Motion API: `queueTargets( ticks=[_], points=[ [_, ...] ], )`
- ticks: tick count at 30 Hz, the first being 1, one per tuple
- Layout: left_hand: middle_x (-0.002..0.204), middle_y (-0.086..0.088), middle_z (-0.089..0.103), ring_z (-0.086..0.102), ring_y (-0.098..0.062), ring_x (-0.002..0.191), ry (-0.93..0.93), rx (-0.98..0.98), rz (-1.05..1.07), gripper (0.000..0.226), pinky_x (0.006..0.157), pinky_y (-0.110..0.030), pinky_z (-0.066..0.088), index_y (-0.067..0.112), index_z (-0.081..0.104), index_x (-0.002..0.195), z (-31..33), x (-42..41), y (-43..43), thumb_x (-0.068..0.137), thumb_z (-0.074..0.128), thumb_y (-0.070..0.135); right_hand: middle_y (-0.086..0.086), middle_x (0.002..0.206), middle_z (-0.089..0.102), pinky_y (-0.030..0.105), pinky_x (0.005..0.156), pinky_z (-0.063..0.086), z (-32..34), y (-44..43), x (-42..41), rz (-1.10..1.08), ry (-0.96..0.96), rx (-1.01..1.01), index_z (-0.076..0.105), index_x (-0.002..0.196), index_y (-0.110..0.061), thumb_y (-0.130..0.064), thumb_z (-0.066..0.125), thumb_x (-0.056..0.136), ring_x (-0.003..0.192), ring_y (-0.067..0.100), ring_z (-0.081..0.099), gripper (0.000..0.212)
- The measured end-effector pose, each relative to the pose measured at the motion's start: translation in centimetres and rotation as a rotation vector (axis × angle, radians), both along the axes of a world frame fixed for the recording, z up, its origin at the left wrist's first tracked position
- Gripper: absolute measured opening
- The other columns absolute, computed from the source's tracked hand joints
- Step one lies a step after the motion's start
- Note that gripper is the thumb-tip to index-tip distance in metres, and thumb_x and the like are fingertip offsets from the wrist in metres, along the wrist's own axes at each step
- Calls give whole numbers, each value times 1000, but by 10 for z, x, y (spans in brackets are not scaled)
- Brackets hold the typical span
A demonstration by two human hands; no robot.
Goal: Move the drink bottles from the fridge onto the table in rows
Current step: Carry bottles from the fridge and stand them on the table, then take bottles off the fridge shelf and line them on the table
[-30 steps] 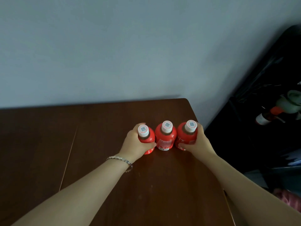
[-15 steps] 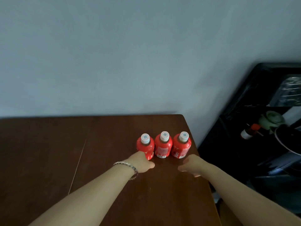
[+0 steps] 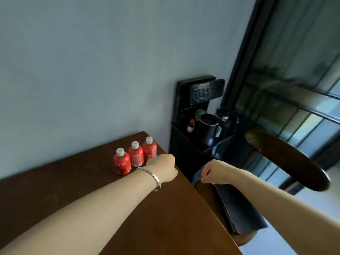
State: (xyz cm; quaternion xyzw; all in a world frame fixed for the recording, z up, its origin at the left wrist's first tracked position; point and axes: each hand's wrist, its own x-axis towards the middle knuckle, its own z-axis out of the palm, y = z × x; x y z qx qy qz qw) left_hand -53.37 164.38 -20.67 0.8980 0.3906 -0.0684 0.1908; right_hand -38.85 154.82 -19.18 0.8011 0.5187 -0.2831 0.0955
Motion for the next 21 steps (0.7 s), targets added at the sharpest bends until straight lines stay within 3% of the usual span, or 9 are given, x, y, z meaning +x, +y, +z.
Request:
queueTargets(
  ticks=[2, 5, 8, 11, 16, 21],
  points=[
    [96, -6, 63, 61, -26, 86, 1, 32, -153, 21, 69, -32, 46, 13, 58, 97, 15, 27, -45, 91, 44, 28, 10, 106, 62, 31, 91, 43, 12, -59, 13, -70, -64, 25, 64, 104, -3, -30, 47, 95, 98, 22, 57, 33],
    [106, -5, 62, 59, -27, 95, -5, 54, -351, 24, 77, -34, 46, 14, 57, 104, 36, 76, -120, 90, 45, 30, 9, 117, 62, 30, 91, 45, 28, -158, 36, -244, -106, 78, 62, 119, -8, -31, 49, 94, 108, 25, 58, 37],
    [113, -6, 60, 57, -28, 102, -43, 79, -545, 26, 81, -33, 44, 15, 57, 106, 50, 130, -211, 89, 46, 30, 10, 118, 64, 29, 86, 46, 43, -265, 58, -402, -197, 66, 62, 119, -9, -31, 50, 93, 110, 27, 59, 37],
    [112, -8, 61, 58, -29, 100, -94, 93, -755, 25, 82, -34, 45, 14, 58, 104, 58, 180, -317, 88, 47, 29, 7, 118, 66, 21, 68, 44, 56, -383, 76, -572, -263, 101, 64, 119, -14, -30, 56, 90, 107, 26, 60, 34],
    [113, -10, 63, 58, -29, 103, -161, 146, -1053, 27, 81, -31, 45, 13, 60, 102, 67, 244, -522, 86, 45, 27, 13, 119, 64, 33, 91, 49, 73, -598, 91, -940, -302, 85, 64, 116, -8, -28, 60, 88, 110, 30, 58, 34],
    [112, -7, 63, 58, -27, 100, -265, 96, -1276, 27, 75, -27, 43, 13, 63, 102, 92, 285, -731, 86, 46, 26, 9, 103, 66, 29, 77, 49, 98, -811, 81, -1248, -385, 66, 69, 102, -12, -24, 61, 85, 97, 27, 62, 23]
  ],
)
